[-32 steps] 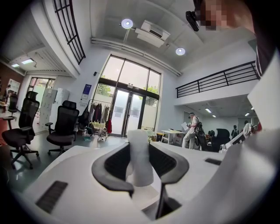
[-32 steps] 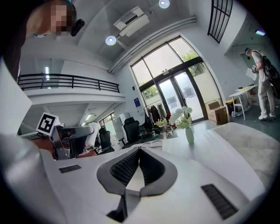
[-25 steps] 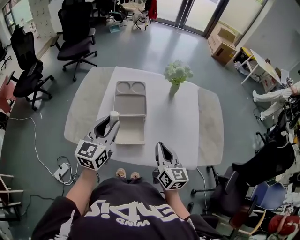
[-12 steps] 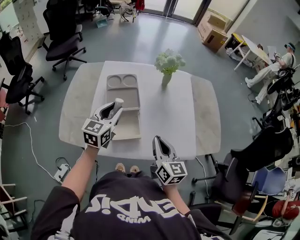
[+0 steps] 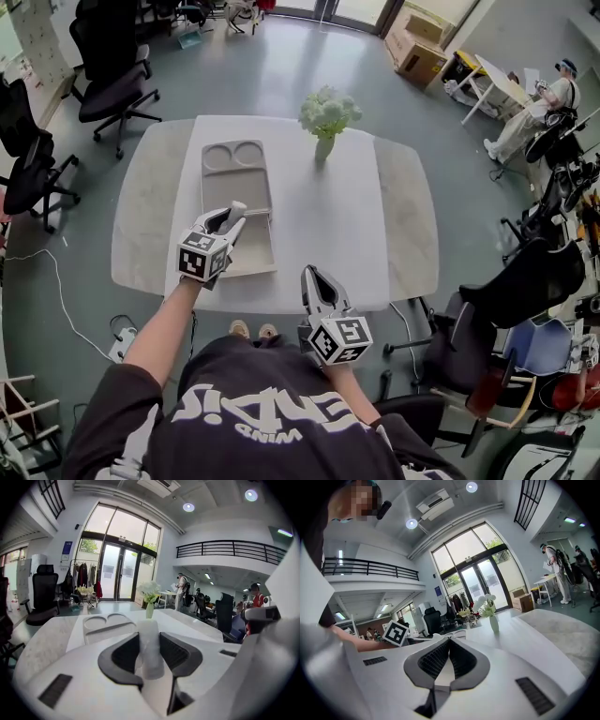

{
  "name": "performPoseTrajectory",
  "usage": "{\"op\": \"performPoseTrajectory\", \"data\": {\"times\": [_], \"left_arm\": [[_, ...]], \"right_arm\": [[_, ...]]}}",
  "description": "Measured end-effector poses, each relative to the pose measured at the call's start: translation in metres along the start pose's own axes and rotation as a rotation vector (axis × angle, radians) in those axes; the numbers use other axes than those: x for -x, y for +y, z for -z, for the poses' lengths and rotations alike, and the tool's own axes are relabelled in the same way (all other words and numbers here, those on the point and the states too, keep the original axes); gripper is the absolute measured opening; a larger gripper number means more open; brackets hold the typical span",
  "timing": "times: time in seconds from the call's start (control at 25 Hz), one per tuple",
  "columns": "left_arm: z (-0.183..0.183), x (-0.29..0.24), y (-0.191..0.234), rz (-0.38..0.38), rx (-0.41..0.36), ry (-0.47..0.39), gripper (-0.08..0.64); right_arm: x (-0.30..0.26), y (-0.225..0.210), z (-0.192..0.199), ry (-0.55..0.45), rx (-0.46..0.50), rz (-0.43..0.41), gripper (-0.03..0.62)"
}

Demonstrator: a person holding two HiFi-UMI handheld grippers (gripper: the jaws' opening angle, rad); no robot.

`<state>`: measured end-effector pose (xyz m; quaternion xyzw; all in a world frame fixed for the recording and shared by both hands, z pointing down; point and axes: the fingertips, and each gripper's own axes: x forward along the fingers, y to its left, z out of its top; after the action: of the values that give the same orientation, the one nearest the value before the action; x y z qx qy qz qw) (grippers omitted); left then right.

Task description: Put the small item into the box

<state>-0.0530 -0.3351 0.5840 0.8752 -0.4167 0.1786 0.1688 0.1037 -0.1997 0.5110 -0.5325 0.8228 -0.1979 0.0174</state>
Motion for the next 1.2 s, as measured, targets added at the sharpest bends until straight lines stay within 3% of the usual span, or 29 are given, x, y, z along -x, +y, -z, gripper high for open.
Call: {"op": "performPoseTrajectory", "data": {"times": [0.68, 1.0, 1.2], "left_arm": [[0.075, -0.062, -0.007, 0.081, 0.01, 0.25, 0.143], [0.093, -0.074, -0.017, 0.128, 0.009, 0.387, 0.143], [0.098, -0.081, -0.023, 0.141, -0.034, 0.433, 0.143]], "right_arm": [[-0.011, -0.01, 0.002, 0.018, -0.001, 0.03, 0.024], [-0.014, -0.01, 0.004, 0.024, -0.004, 0.044, 0.023], [-0.012, -0.011, 0.006, 0.022, -0.006, 0.055, 0.023]]}}
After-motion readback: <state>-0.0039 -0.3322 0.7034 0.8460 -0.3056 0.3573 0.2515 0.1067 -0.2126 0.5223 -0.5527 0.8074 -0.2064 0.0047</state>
